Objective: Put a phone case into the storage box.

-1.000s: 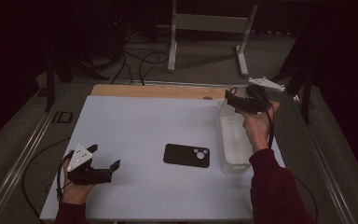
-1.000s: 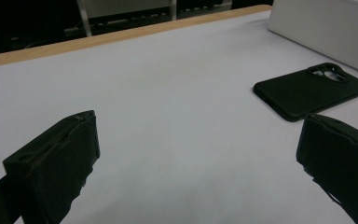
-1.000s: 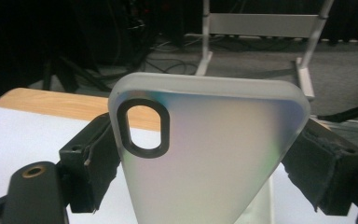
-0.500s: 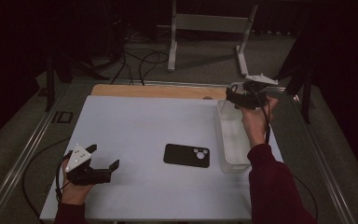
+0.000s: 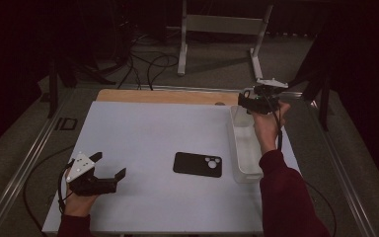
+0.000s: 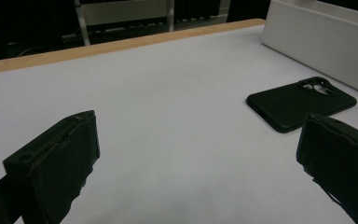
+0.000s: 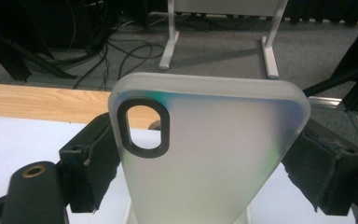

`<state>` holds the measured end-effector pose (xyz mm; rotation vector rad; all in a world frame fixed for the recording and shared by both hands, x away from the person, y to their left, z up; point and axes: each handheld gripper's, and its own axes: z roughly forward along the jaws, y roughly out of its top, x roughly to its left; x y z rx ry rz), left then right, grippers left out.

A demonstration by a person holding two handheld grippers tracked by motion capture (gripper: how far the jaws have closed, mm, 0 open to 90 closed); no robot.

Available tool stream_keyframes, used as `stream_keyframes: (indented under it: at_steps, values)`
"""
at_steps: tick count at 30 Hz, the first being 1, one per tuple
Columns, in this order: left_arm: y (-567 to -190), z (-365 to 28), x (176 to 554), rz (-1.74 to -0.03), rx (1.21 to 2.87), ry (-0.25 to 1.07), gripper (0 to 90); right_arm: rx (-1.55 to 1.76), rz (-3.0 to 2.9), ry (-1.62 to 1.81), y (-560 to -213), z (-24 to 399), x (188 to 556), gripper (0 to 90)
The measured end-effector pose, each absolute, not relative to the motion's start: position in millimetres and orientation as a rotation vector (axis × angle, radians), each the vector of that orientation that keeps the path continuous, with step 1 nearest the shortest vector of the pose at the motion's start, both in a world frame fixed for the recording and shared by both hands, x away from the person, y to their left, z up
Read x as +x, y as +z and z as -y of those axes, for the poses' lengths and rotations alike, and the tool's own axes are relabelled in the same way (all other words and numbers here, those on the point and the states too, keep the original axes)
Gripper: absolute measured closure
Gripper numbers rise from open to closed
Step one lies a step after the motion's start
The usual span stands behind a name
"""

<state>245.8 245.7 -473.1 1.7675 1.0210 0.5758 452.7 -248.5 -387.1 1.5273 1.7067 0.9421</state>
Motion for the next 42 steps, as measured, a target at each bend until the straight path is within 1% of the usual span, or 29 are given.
stream_keyframes:
  at_steps: [22, 42]
  values:
    - [-471, -247, 245, -1.012, 1.754, 0.566, 0.0, 1.606, -1.757, 0.833, -423, 240, 471, 16.8]
    - [-470, -247, 244, -1.011, 1.743, 0.562, 0.0, 1.640, -1.810, 0.754, -443, 242, 481, 16.5]
